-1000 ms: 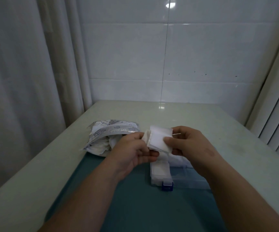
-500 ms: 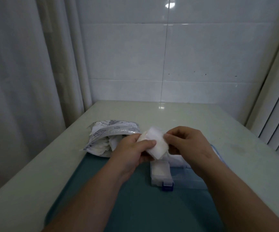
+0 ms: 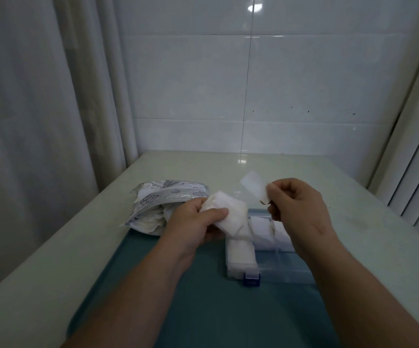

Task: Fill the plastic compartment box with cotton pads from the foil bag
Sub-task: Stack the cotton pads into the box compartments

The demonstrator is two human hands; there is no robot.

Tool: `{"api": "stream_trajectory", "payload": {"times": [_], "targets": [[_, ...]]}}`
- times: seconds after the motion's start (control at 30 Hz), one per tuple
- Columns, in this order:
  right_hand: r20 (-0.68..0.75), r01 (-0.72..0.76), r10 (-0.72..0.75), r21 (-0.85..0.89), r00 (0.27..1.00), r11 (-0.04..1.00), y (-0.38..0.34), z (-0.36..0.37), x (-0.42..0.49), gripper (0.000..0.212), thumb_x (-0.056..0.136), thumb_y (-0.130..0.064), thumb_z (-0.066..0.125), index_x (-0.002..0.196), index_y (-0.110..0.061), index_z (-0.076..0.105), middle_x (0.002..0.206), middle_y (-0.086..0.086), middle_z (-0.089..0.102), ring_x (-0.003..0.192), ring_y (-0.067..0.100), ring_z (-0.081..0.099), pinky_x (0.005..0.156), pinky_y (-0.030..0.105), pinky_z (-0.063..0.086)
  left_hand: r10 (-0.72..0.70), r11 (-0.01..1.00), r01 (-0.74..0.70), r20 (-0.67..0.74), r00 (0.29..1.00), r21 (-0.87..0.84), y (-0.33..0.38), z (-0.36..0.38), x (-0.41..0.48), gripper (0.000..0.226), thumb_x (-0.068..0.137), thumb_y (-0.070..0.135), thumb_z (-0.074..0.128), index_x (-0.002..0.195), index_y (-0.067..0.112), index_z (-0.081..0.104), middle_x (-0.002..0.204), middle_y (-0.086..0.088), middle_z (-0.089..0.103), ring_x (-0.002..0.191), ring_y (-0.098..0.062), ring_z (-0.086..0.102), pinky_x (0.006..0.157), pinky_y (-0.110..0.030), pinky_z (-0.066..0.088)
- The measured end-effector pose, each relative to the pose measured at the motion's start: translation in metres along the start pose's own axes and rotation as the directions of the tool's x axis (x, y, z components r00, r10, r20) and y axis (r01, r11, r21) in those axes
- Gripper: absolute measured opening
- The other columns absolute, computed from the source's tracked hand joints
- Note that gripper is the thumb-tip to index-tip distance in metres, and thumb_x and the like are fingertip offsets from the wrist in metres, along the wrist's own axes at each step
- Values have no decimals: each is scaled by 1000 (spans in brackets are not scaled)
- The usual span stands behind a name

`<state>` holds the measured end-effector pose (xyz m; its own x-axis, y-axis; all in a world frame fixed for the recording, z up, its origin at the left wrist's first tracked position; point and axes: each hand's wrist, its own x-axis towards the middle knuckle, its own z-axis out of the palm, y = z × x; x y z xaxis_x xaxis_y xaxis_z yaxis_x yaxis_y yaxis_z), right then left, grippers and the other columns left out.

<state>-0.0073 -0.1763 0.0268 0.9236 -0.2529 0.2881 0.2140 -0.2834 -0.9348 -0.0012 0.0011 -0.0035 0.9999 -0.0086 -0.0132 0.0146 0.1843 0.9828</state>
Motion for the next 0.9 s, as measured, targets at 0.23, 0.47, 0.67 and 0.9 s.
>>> {"api": "stream_trajectory", "payload": {"times": [0.23,0.47,0.67,0.9], "targets": [[252,46,-27,-70,967,996,1,8,-5,8,88,-25,67,81,-23,71,68,-8,69,55,0,58,55,15,50,29,1000,-29,-23,999,7,-2,1,2,13,86,2,66,98,3,70,92,-13,74,81,-21,70,67,-29,57],[177,125,-78,-271,981,954,9,12,-1,19,82,-30,73,94,-29,59,87,-13,61,73,8,59,62,20,48,19,1000,-19,70,997,-3,0,3,-3,20,87,-1,66,105,4,67,99,-13,75,93,-27,72,73,-31,59],[352,47,12,-159,936,986,7,9,-2,36,85,-20,70,110,-36,50,95,-13,63,84,9,63,68,24,52,24,1000,-25,76,997,12,0,2,-3,24,85,-3,66,107,6,66,100,-12,74,94,-27,72,76,-34,59],[371,82,-18,-155,928,984,6,9,-2,26,86,-17,68,101,-32,54,95,-7,66,84,11,64,69,23,52,29,1000,-30,91,995,10,1,3,-3,24,84,-4,66,106,5,66,100,-13,74,93,-27,72,74,-34,59]]}}
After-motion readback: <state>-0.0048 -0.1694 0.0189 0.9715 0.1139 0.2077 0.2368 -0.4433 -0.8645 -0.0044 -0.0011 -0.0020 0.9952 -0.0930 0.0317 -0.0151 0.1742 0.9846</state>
